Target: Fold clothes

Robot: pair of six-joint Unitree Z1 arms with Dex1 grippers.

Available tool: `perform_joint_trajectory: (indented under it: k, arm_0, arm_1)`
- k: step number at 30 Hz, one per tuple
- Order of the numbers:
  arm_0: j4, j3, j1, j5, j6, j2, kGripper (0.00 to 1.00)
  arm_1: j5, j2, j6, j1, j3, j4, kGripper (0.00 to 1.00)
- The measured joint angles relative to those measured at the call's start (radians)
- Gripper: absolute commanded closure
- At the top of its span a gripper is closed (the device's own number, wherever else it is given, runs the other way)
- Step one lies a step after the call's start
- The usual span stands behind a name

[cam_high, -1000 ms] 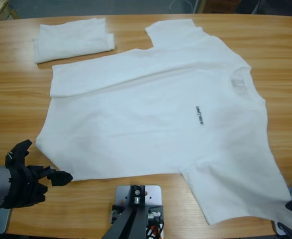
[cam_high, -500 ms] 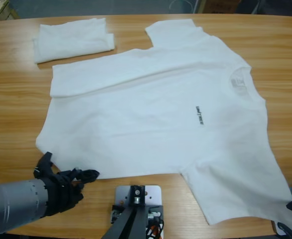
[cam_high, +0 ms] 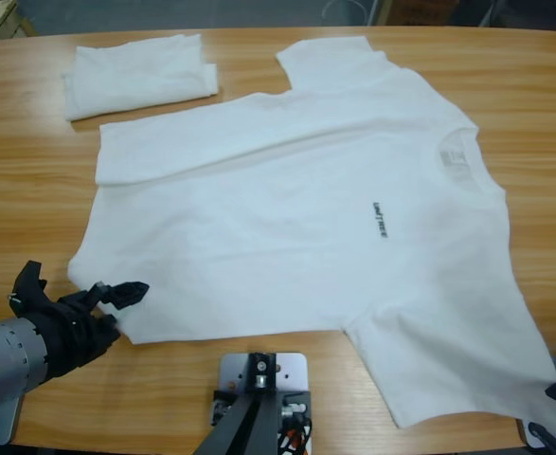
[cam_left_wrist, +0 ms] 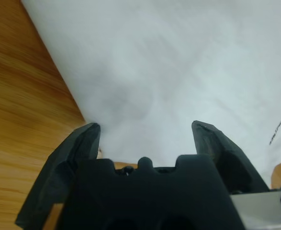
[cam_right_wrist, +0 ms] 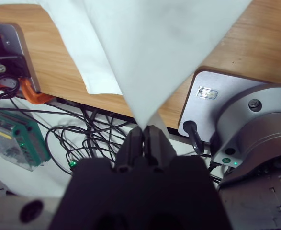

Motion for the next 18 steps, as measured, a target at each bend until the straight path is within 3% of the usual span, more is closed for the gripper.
perform_joint_trajectory:
  k: [7, 13, 15, 18]
  arm_0:
    - [0.085, 0.003, -0.039, -0.026, 0.0, -0.048, 0.344]
    - [0.085, 0.002, -0.04, -0.043, -0.027, 0.036, 0.38]
    - [0.085, -0.001, -0.04, -0.046, -0.034, 0.053, 0.547]
    - [0.085, -0.011, -0.04, -0.046, -0.041, 0.07, 0.937]
  arm_1:
    - [0.0, 0.0, 0.0, 0.0, 0.001, -0.001, 1.0]
    - [0.0, 0.0, 0.0, 0.0, 0.001, -0.001, 1.0]
    - [0.0, 0.0, 0.0, 0.0, 0.001, -0.001, 1.0]
    - [0.0, 0.0, 0.0, 0.0, 0.001, -0.002, 1.0]
